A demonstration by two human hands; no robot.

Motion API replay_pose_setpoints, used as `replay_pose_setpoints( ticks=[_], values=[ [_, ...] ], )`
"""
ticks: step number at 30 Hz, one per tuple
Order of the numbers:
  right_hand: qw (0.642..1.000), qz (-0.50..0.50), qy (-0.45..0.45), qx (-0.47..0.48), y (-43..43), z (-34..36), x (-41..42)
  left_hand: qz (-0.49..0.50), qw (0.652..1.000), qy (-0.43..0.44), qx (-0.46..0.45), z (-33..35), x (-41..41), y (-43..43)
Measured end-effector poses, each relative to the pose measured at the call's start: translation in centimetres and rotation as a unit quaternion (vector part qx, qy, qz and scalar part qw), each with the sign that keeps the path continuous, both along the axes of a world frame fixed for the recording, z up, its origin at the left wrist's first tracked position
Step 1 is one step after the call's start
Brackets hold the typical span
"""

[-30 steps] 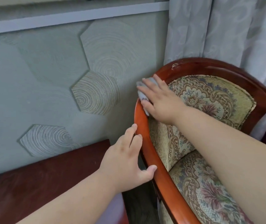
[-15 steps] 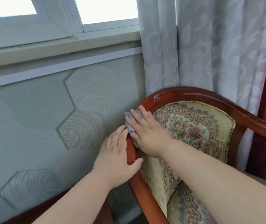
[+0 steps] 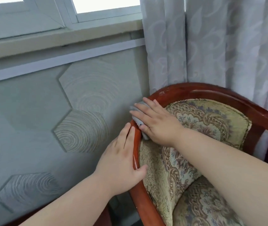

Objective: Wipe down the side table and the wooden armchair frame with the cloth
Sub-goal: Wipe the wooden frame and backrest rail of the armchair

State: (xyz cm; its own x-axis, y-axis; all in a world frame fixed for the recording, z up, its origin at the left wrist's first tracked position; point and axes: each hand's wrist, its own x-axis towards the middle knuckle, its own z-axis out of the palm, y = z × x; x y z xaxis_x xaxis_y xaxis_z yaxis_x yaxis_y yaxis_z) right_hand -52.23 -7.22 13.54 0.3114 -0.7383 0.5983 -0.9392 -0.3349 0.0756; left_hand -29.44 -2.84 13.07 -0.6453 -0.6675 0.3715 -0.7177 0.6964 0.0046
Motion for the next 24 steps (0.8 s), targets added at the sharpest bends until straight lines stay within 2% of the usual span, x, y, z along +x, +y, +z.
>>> replay_pose_setpoints(
  ticks=[6, 13, 15, 17, 20, 24],
  values=[
    [0.995, -0.073, -0.071, -0.007, -1.7, 0.6, -0.8, 0.002, 1.0, 0.015, 0.02, -0.1, 0.1, 0.3],
    [0.999, 0.031, -0.008, -0.013, 1.3, -1.4, 1.3, -0.003, 0.999, 0.034, 0.023, -0.2, 0.0, 0.3],
    [1.0, 0.003, 0.005, -0.009, -0.2, -0.2, -0.4, -0.002, 0.999, 0.021, 0.028, -0.1, 0.2, 0.3],
    [0.998, -0.061, -0.032, -0.006, -1.7, 1.2, -2.5, -0.006, 0.999, 0.01, 0.036, 0.6, 0.0, 0.0],
    [0.991, -0.103, -0.089, -0.014, -2.6, 1.9, -2.9, 0.003, 0.996, 0.071, 0.05, 2.6, -1.8, -1.8],
    [0.997, -0.023, -0.073, -0.023, -0.9, 0.7, -1.9, -0.003, 0.992, 0.114, 0.055, 5.2, -6.1, -6.3]
  ],
)
